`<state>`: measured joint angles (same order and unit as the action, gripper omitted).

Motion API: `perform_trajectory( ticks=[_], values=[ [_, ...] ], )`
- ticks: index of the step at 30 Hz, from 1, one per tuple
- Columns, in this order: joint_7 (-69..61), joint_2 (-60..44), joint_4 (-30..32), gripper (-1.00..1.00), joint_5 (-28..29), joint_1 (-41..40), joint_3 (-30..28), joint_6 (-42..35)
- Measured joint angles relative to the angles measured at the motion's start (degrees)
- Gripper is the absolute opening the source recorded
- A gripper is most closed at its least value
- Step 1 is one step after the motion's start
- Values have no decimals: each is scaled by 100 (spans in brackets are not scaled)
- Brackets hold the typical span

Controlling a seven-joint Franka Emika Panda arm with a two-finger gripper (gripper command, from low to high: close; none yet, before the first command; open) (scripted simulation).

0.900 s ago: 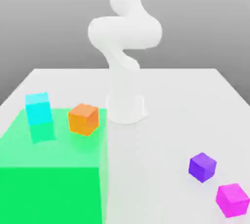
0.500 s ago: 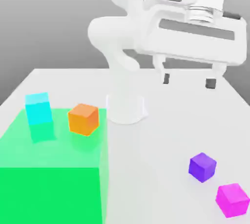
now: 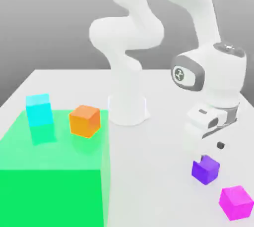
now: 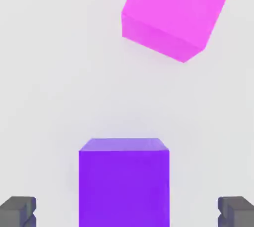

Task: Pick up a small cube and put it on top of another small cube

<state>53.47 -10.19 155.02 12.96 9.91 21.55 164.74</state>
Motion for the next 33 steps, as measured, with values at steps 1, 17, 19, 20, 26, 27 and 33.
perform_trajectory(
  ticks=[1, 17, 19, 20, 26, 27, 33],
  values=[
    [122, -124, -29, 0, 164, 63, -99, 86],
    [492, -548, -122, -100, 651, 487, -631, 407],
    [250, -301, -67, -100, 325, 307, -377, 232],
    [123, -177, -38, -100, 156, 235, -268, 145],
    [-309, 466, 45, -100, -479, 50, 63, -462],
    [-76, 532, -50, -100, -352, -7, -33, -671],
    [1590, 1049, -782, -100, 167, -884, -539, -2175]
  ],
)
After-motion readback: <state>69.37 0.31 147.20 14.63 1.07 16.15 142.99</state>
